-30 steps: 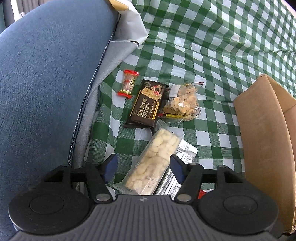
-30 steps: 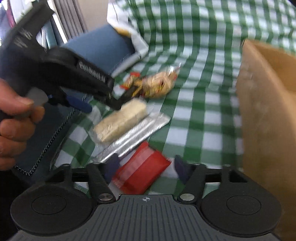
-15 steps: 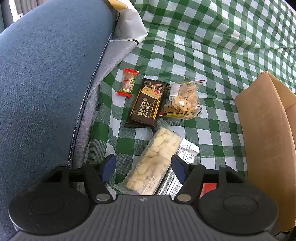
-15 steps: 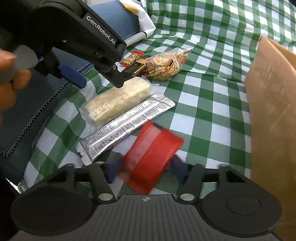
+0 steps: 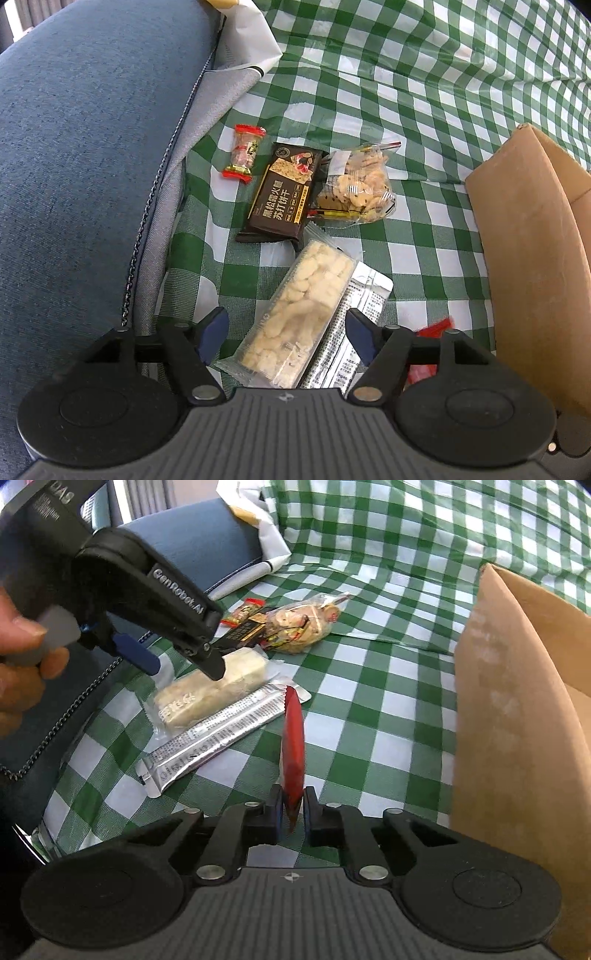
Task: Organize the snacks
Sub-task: 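Grasp the red wafer pack with the right tool while the left tool grasps the white cracker bar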
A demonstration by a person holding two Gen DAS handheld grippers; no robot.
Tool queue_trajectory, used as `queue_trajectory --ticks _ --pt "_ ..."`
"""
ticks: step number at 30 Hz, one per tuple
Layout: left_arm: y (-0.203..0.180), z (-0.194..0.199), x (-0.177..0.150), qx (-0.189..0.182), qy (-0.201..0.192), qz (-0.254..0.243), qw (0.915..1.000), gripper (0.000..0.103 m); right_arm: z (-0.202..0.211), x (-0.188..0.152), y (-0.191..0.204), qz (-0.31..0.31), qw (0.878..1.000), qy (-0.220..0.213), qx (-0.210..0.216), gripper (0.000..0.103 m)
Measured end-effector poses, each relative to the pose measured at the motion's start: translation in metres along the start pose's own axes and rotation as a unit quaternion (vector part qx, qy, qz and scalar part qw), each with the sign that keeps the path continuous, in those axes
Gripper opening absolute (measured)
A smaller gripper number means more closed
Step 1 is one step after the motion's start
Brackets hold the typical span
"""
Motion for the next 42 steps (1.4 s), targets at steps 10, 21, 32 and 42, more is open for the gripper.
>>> queue_trajectory --ticks 10,21,32,42 --pt "-0.008 -0.013 -0.001 0.011 0.021 -0.034 0.9991 0.076 -0.009 0.002 -0.004 -0.009 1.000 -0.008 -0.020 0.059" --pt "-0.015 -0.030 -0.004 0.031 0.044 -0.060 0.9967 0.062 -0.025 0.000 -0.005 -0.010 1.000 0.010 -0.020 0.053" --pt "-0.009 -0.011 0.006 -0.015 0.011 -0.015 0.9997 0.040 -0.012 0.005 -0.006 -0.016 1.000 0.006 -0.022 0.045" --pt "-0.021 -0.028 -0.001 0.007 0.052 -0.052 0.9973 0.044 -0.017 0.000 -0.009 -0.022 0.999 0.026 -0.028 0.048"
Point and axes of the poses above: each gripper's, at about its wrist camera, not at the fingertips, and z roughly against the way its jaws point, y to its left, x to its top, the point moved 6 cm from there along -z, roughly the way its jaws point, and after that the axes turned 6 degrees about -z, right-handed, at the moved point
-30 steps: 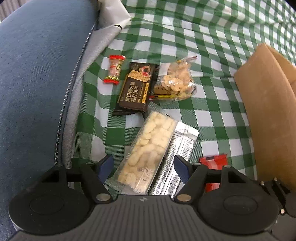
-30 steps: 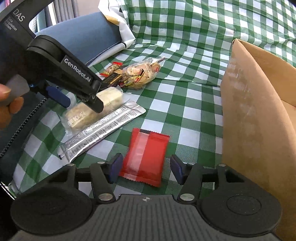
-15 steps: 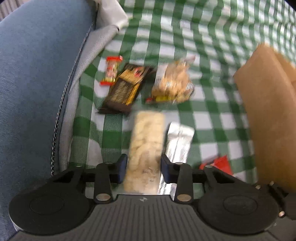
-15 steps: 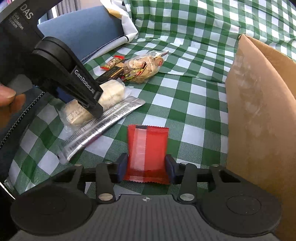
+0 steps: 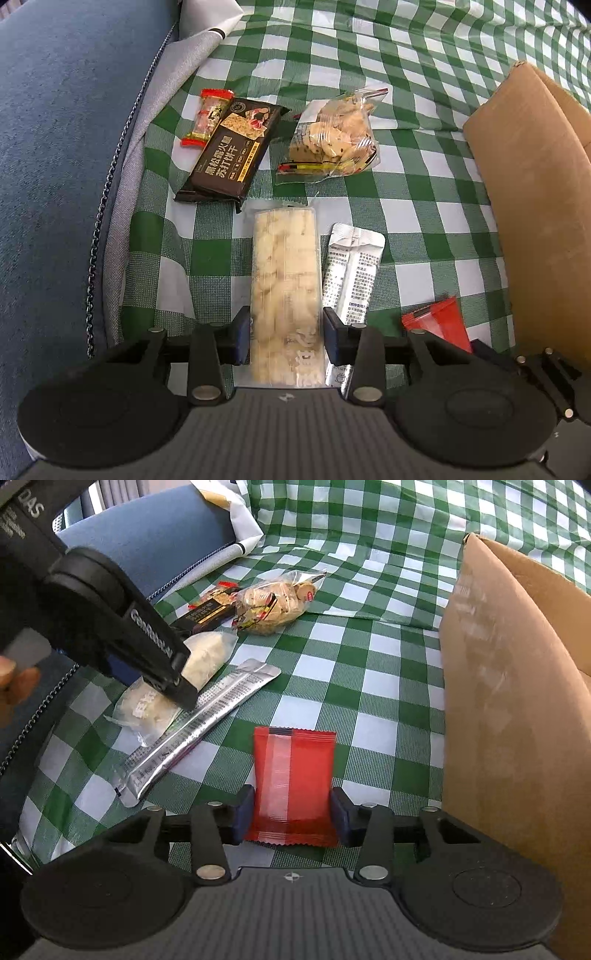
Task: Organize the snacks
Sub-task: 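Grasp the red wafer pack with the right tool while the left tool grasps the white cracker bar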
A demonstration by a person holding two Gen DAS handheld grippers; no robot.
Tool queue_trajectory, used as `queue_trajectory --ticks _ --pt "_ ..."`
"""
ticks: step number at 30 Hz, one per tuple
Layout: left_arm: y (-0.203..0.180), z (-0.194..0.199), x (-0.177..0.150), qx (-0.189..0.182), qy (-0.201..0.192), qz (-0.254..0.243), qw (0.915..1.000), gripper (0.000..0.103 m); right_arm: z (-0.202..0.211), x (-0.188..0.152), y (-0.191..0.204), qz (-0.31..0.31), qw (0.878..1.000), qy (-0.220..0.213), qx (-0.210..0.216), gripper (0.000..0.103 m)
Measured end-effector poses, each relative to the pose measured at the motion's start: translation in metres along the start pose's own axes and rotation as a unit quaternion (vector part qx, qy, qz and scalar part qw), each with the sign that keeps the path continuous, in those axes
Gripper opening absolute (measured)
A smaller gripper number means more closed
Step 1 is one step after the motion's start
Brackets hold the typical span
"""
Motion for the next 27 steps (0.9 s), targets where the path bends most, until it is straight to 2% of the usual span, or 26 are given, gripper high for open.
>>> queue_trajectory --ticks 13,15,17,18,22,27 --pt "-0.004 -0.002 0.002 0.008 -0.006 -0.009 0.9999 0.049 -0.002 0.002 0.000 0.000 1.000 -0.004 0.000 0.050" --pt "-0.004 -0.003 0.002 0.007 -0.007 -0.011 0.9999 0.048 -0.001 0.002 0.001 0.005 1.000 -0.008 -0.001 0.048" --pt "-0.004 -0.003 0.003 0.005 -0.008 -0.012 0.9999 0.041 0.001 0.002 0.002 0.011 1.000 -0.013 -0.002 0.046" --pt "-0.004 -0.002 0.003 0.002 -0.010 -0.013 0.9999 0.040 0.002 0.003 0.002 0.014 1.000 -0.016 -0.003 0.046" --pt "-0.006 0.002 0.006 -0.003 -0.025 -0.017 0.9995 0.040 0.008 0.006 0.003 0.016 0.999 -0.032 -0.002 0.045" --pt "-0.008 0.018 0.014 -0.023 -0.071 -0.007 0.9972 0.040 0.017 0.014 0.002 0.010 0.998 -0.055 -0.001 0.045"
Point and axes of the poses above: each gripper's, at about its wrist camera, not at the fingertips, and z roughly against the way its jaws point, y to its left, x to its top, the point moved 6 cm from there along -z, roughly the way its jaws point, and after that the axes turned 6 degrees about -z, right-handed, at the moved point
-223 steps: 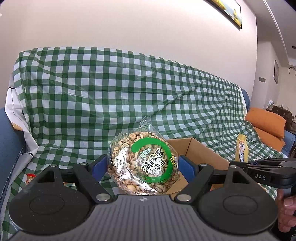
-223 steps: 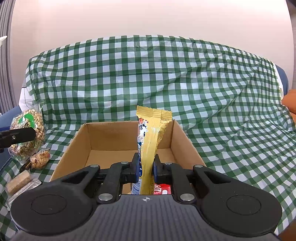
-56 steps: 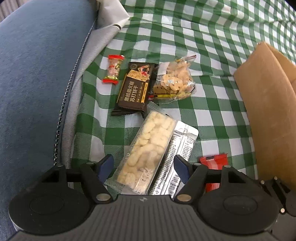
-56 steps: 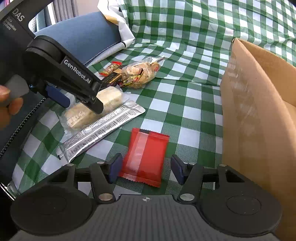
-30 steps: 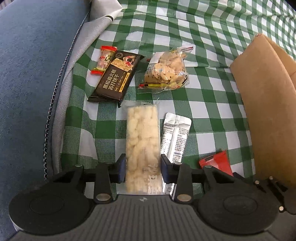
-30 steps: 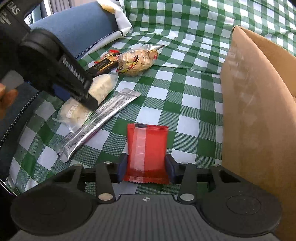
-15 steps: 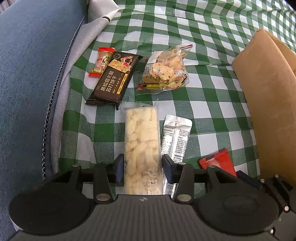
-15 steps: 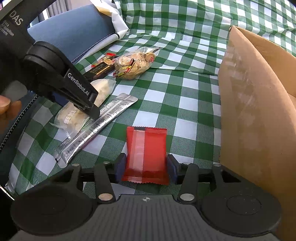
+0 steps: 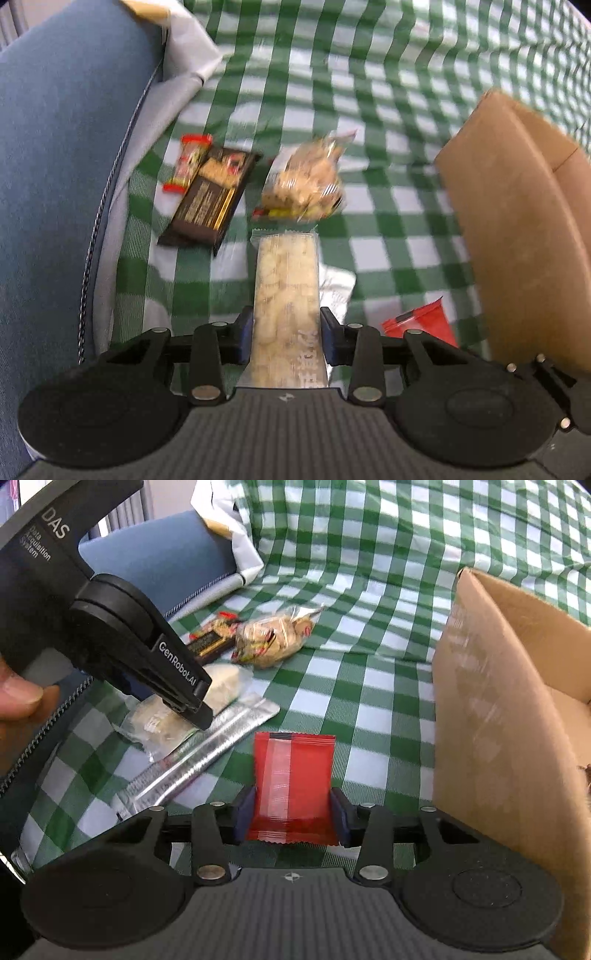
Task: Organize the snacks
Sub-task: 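Grasp the red wafer pack with the right tool while the left tool grasps the white cracker bar, then lift both held snacks and carry them over the cardboard box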
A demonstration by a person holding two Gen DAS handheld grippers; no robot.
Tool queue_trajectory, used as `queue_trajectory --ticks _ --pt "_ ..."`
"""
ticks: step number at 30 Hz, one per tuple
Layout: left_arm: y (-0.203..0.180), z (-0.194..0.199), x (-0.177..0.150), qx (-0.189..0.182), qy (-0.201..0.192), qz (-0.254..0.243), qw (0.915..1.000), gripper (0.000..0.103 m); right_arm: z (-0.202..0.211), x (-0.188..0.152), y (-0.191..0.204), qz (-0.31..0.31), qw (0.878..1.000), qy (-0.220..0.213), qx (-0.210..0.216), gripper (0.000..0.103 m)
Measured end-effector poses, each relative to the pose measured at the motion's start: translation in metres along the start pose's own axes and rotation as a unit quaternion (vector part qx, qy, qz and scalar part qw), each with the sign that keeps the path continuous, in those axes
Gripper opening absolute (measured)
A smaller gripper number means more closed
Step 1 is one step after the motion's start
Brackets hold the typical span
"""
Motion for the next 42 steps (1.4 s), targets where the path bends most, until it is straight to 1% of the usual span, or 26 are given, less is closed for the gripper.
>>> queue_trajectory --ticks 5,8,13,17,21,27,30,33,35,38,42 --pt "-0.005 0.018 0.010 -0.016 -0.048 0.011 0.9986 0.040 0.014 0.011 0.000 -0.011 0.999 -0.031 0.002 0.045" --pt "-0.007 0.031 0.015 -0.020 -0.084 0.016 0.9961 0.040 0.028 0.020 0.001 -0.014 0.998 -0.053 0.006 0.045" --pt "-0.008 0.049 0.020 -0.022 -0.126 0.033 0.9913 0.040 0.053 0.038 0.001 -0.026 0.996 -0.084 0.013 0.045" --pt "-0.010 0.058 0.021 -0.030 -0.140 0.045 0.9887 0.040 0.074 0.052 -0.001 -0.015 0.994 -0.104 0.012 0.045" --pt "-0.019 0.065 0.020 -0.027 -0.145 0.034 0.9885 0.040 0.098 0.065 -0.014 -0.017 0.992 -0.125 0.006 0.045" --pt "-0.032 0.073 0.020 -0.033 -0.163 0.038 0.9854 0.040 0.134 0.075 -0.046 0.009 0.986 -0.166 -0.026 0.045" --pt "-0.046 0.077 0.020 -0.026 -0.171 0.013 0.9848 0.040 0.151 0.079 -0.071 0.015 0.980 -0.195 -0.040 0.045" --pt "-0.058 0.082 0.020 -0.020 -0.184 -0.011 0.9827 0.040 0.161 0.072 -0.098 0.015 0.973 -0.222 -0.060 0.045" --pt "-0.063 0.087 0.021 -0.018 -0.196 -0.016 0.9802 0.040 0.157 0.064 -0.117 -0.010 0.973 -0.221 -0.064 0.045" --pt "-0.071 0.095 0.022 -0.027 -0.215 -0.012 0.9762 0.040 0.150 0.055 -0.136 -0.039 0.976 -0.202 -0.069 0.045" --pt "-0.089 0.108 0.024 -0.029 -0.255 -0.032 0.9660 0.040 0.158 0.056 -0.153 -0.047 0.971 -0.223 -0.076 0.045"
Point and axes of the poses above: each gripper's, at about its wrist camera, not at the fingertips, and z roughly against the way its jaws point, y to its left, x to its top, the point moved 6 cm from there along -z, roughly the way its jaws point, and after that the axes turned 6 degrees about -z, right-handed, at the moved point
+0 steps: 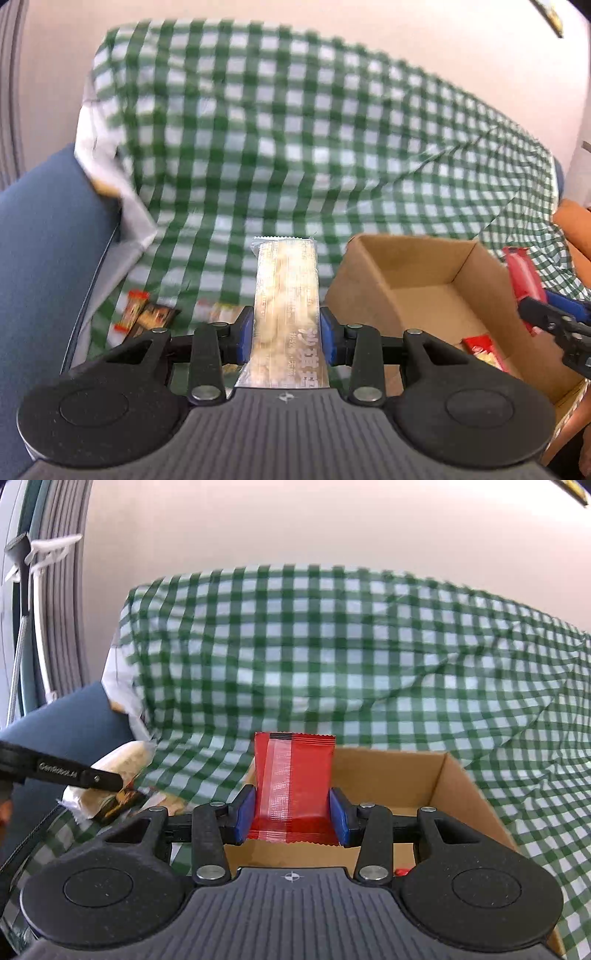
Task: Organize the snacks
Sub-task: 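Lift both held snacks and carry them over the cardboard box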
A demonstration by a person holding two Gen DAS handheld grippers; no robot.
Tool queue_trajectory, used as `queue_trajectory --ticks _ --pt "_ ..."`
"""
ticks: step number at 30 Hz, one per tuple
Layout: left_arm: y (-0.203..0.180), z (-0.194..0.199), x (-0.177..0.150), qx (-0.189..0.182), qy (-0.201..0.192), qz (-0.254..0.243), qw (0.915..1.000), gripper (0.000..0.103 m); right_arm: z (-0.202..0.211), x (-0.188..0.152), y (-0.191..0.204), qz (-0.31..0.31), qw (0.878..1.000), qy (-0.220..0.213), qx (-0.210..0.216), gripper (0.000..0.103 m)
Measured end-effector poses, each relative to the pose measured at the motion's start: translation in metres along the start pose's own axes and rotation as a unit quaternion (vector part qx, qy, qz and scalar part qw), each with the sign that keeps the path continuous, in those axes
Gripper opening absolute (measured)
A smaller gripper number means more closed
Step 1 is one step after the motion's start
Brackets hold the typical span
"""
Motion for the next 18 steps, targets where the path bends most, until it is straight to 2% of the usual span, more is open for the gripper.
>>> queue_trajectory --ticks 7,18 --pt "-0.039 0.009 0.013 -0.031 -0.060 -0.025 0.9974 0.040 0.003 -0.001 -0.027 0.003 0.999 -0.012 -0.031 0.045" --pt "-0.107 0.011 0.003 -0.092 -0.084 -0.055 0.9907 0.040 0.002 -0.004 -0.055 -0.001 0.998 -0.011 -0.069 0.045"
Point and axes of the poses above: each gripper's, at about its wrist camera, not at the fingertips, and z roughly against the way its jaws point, y to its left, x to its top, the point moved 6 cm from there along -z, roughly the way its jaws point, and after that the axes turned 6 degrees about -z, right-handed, at the moved point
